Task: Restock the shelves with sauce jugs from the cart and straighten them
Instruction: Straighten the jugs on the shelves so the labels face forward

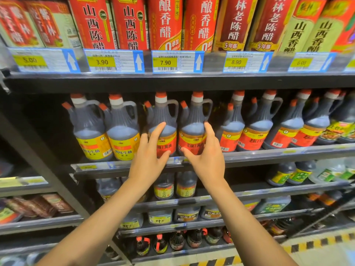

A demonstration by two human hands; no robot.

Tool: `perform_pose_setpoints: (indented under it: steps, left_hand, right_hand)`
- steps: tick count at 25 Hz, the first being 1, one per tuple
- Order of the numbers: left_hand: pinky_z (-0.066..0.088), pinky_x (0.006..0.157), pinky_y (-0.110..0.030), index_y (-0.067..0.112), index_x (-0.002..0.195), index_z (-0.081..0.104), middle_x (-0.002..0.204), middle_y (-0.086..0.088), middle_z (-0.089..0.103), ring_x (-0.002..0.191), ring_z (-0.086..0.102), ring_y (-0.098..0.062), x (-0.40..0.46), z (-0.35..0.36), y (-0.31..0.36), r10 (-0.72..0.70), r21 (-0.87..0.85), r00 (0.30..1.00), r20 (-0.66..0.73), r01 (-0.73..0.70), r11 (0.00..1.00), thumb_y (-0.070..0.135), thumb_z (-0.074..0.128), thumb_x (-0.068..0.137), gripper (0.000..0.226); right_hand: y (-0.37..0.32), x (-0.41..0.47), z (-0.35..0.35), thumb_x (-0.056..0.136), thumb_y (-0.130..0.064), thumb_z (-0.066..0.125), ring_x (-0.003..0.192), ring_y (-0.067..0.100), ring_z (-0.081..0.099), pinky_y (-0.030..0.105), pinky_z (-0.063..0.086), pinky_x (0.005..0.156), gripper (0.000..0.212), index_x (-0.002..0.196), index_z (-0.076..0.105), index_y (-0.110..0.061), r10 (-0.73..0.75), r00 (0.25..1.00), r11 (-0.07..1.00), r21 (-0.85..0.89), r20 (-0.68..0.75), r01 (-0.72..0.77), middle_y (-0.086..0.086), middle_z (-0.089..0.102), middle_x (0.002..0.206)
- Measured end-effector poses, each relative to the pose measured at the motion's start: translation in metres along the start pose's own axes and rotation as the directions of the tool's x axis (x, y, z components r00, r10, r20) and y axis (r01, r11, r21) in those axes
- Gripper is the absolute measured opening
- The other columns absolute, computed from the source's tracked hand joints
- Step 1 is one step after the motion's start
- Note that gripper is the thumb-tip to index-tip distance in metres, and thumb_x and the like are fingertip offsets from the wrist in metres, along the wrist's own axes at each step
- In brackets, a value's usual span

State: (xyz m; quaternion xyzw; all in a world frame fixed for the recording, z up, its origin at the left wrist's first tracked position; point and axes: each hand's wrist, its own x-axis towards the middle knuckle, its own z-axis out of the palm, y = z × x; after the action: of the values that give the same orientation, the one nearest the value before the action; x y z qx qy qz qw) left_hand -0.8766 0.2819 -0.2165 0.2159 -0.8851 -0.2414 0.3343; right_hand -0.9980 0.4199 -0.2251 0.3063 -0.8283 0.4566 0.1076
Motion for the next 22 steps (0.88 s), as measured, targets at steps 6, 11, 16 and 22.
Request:
perform_pose_setpoints:
  steps: [6, 11, 16, 22]
  left_hand:
    - [0.049, 0.067, -0.026, 0.047, 0.152, 0.018, 0.111, -0.002, 0.048, 0.089, 0.055, -0.015, 0.0013, 0.0032, -0.0013, -0.004, 0.052, 0.999, -0.044, 0.006, 0.999, 0.036, 0.077, 0.086, 0.089]
    - [0.037, 0.064, -0.018, 0.047, 0.153, 0.019, 0.106, 0.0, 0.045, 0.082, 0.049, -0.013, 0.0001, 0.0036, -0.0023, 0.006, 0.056, 0.999, -0.053, -0.003, 0.998, 0.034, 0.077, 0.087, 0.089]
    - [0.042, 0.064, -0.021, 0.048, 0.153, 0.017, 0.107, -0.001, 0.045, 0.079, 0.05, -0.013, -0.0013, 0.0031, -0.0049, 0.017, 0.045, 0.999, -0.045, -0.015, 0.999, 0.033, 0.076, 0.087, 0.09]
    - [0.037, 0.062, -0.018, 0.047, 0.154, 0.015, 0.108, -0.001, 0.045, 0.077, 0.049, -0.012, -0.0021, 0.0022, -0.0063, 0.005, 0.06, 1.0, -0.022, -0.004, 0.998, 0.035, 0.075, 0.088, 0.09]
  right_hand:
    - [0.0024, -0.0039, 0.0044, 0.082, -0.05, 0.079, 0.122, 0.016, 0.06, 0.039, 0.06, 0.085, 0.101, 0.156, 0.011, -0.041, 0.034, 0.999, 0.999, 0.043, -0.018, -0.033, -0.002, 0.056, 0.139]
    - [0.0036, -0.0058, 0.0032, 0.081, -0.049, 0.08, 0.121, 0.014, 0.06, 0.037, 0.06, 0.086, 0.099, 0.156, 0.016, -0.04, 0.036, 0.999, 0.996, 0.08, -0.034, -0.033, -0.001, 0.058, 0.136]
    - [0.0045, -0.006, 0.0023, 0.081, -0.049, 0.08, 0.12, 0.013, 0.06, 0.033, 0.058, 0.085, 0.098, 0.156, 0.016, -0.041, 0.045, 0.999, 0.995, 0.089, -0.02, -0.043, -0.002, 0.058, 0.136]
    - [0.0052, -0.0063, 0.0026, 0.081, -0.05, 0.079, 0.12, 0.014, 0.061, 0.039, 0.06, 0.085, 0.099, 0.155, 0.013, -0.044, 0.053, 0.999, 0.995, 0.089, -0.01, -0.051, -0.003, 0.057, 0.138]
